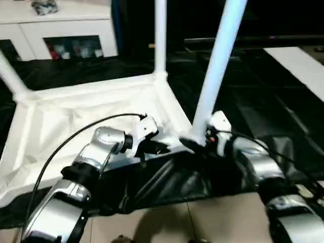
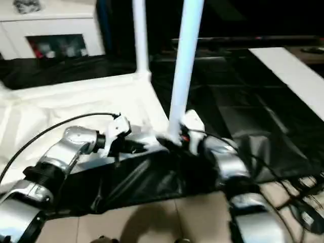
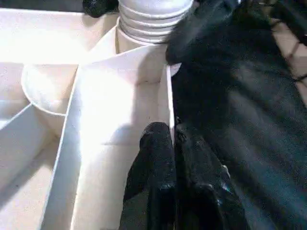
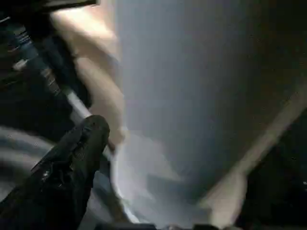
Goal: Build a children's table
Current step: Rotate leg to tighten
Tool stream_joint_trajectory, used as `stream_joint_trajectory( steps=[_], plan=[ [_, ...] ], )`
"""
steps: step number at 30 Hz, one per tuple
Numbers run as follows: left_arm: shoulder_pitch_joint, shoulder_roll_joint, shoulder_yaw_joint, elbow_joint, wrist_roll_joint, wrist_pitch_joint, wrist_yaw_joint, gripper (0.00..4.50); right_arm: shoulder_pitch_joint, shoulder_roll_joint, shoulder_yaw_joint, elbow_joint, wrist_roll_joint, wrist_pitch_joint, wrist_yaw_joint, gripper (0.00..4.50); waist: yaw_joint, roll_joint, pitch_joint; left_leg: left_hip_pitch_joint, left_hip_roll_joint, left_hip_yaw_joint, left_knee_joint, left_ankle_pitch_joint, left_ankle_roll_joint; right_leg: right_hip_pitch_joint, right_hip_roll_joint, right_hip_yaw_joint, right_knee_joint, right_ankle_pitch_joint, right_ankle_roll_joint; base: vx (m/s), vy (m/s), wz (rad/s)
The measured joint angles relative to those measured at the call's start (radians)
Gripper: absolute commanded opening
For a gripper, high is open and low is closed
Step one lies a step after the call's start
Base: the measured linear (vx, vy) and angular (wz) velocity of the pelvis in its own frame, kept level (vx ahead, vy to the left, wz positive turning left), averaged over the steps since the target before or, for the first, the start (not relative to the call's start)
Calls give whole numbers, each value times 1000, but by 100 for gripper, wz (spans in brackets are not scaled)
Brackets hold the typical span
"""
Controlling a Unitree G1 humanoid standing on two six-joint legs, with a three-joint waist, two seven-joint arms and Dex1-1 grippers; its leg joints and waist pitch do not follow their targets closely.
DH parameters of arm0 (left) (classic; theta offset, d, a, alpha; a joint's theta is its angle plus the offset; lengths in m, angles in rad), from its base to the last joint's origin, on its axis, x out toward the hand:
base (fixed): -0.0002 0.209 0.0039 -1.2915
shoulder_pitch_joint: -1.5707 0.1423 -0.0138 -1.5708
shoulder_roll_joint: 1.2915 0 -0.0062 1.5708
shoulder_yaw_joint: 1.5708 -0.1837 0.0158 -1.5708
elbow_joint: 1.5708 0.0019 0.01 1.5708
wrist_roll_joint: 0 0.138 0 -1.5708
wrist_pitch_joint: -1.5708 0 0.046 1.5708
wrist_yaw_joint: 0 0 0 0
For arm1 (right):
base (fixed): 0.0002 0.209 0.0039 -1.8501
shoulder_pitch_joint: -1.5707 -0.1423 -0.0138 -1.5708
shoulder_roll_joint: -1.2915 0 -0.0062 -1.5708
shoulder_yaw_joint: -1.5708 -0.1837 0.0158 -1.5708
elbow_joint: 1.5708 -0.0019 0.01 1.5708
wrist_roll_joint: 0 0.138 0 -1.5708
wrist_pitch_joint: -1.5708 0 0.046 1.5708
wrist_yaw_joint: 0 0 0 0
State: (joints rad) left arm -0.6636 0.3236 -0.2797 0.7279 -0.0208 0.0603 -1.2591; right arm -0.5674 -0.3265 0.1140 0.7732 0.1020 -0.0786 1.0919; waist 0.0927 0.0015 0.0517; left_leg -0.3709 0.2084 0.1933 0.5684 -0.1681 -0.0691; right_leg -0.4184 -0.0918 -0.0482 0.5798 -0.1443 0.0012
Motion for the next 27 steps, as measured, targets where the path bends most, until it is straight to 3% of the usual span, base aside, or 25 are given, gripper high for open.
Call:
stream_joint_trajectory(
  steps=[9,18,22,27],
  plan=[
    [4,56,-11,-4,-24,-6,-151,0,-14,-24,50,-23,22,29,217,342,4,-1,1,-2,1,5,6,0,0,0,-2,3,0,-4,-3,0,0,0],
    [-5,59,-10,21,-23,-7,-167,0,-14,-14,67,-24,18,33,242,277,7,-1,1,-1,1,5,7,0,0,1,-3,3,4,-4,-4,0,0,0],
    [-21,30,6,47,0,2,-70,0,-5,15,31,-23,6,55,99,273,7,-1,1,2,1,4,7,0,0,1,-3,3,6,-4,-4,0,0,0],
    [-48,-51,38,76,27,50,146,0,-4,113,-59,15,-17,54,-282,272,-6,0,0,3,-1,4,7,0,0,2,-3,6,6,-6,0,0,0,0]
  ],
)
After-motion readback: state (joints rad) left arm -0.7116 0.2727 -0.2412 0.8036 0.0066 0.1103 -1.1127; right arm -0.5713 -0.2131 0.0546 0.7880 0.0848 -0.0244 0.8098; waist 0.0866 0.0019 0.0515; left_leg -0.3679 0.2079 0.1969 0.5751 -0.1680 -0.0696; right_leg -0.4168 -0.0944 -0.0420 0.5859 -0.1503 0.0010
